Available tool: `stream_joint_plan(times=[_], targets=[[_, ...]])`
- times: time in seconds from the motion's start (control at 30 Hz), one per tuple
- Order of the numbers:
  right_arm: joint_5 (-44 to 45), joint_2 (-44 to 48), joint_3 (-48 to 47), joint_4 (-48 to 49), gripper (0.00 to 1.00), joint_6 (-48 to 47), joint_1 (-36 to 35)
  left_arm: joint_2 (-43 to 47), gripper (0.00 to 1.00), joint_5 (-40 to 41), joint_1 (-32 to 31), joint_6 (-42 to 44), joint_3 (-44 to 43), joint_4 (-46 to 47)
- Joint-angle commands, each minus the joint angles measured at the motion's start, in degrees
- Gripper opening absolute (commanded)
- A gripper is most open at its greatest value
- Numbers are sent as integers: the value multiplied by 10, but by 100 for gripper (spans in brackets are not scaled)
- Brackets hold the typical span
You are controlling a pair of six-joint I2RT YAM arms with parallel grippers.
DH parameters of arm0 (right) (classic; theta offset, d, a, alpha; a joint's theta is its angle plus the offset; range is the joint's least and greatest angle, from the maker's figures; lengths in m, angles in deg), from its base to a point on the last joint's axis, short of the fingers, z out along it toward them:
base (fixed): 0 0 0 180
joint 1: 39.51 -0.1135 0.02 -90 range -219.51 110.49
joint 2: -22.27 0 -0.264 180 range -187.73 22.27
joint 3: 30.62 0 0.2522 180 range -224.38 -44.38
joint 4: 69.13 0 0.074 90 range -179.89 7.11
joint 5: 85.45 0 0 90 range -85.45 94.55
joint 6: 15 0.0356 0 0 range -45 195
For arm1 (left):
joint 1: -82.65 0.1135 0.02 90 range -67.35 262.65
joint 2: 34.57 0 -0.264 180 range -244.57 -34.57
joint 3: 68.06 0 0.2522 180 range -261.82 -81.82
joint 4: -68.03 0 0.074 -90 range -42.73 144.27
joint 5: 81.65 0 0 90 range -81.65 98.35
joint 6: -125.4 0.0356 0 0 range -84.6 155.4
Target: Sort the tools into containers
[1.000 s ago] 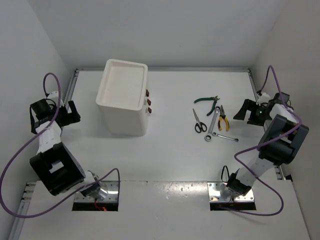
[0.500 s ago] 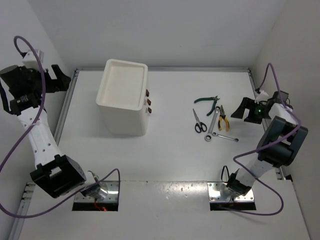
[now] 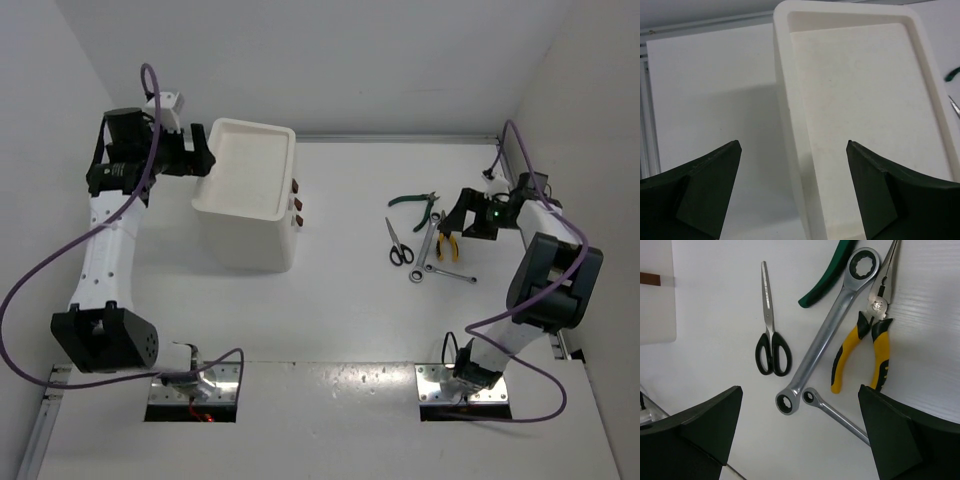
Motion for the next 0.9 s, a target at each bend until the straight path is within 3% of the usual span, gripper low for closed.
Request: stream_joint_plan(times=[0.0, 0.1, 0.2, 0.37, 0.63, 0.87], targets=[[-17, 29, -23, 18, 100, 18, -6, -35, 92, 94, -34, -12, -33, -10], [-17, 29, -28, 18, 100, 18, -11, -61, 90, 136, -66, -12, -54, -16], [-11, 29, -28, 18, 100, 23, -17, -85, 82, 144, -81, -12, -60, -16], [-11, 23, -33, 18, 100, 23, -23, -112, 57, 162, -95, -24, -65, -16], [-24, 18, -38, 18, 100, 34, -39, -124, 33, 167, -95, -30, -70, -16], [-30, 23, -38, 32, 100, 66, -100, -130, 16, 187, -95, -35, -70, -21]])
